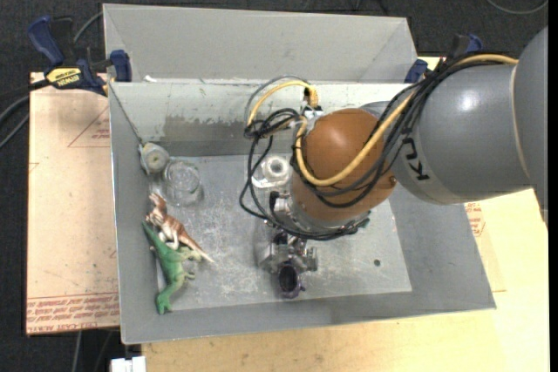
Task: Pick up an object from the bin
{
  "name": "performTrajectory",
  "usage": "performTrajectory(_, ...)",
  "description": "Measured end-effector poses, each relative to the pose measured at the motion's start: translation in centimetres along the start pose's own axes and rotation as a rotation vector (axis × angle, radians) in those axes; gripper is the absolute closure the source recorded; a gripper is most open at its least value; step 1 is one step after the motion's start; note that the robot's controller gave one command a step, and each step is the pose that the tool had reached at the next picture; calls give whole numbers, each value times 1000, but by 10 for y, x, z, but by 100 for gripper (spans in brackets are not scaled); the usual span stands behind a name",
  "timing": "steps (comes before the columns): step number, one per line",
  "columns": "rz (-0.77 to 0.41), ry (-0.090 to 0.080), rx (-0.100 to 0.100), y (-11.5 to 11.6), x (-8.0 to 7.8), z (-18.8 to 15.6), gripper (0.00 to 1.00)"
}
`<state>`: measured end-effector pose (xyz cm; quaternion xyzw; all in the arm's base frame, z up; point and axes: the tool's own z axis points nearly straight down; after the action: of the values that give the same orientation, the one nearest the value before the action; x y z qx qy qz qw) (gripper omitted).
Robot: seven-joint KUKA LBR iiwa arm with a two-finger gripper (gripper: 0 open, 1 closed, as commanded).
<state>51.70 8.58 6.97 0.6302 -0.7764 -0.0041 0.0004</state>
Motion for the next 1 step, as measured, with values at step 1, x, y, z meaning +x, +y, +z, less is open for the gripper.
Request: performTrajectory(1,0,0,0,0,0,0,100)
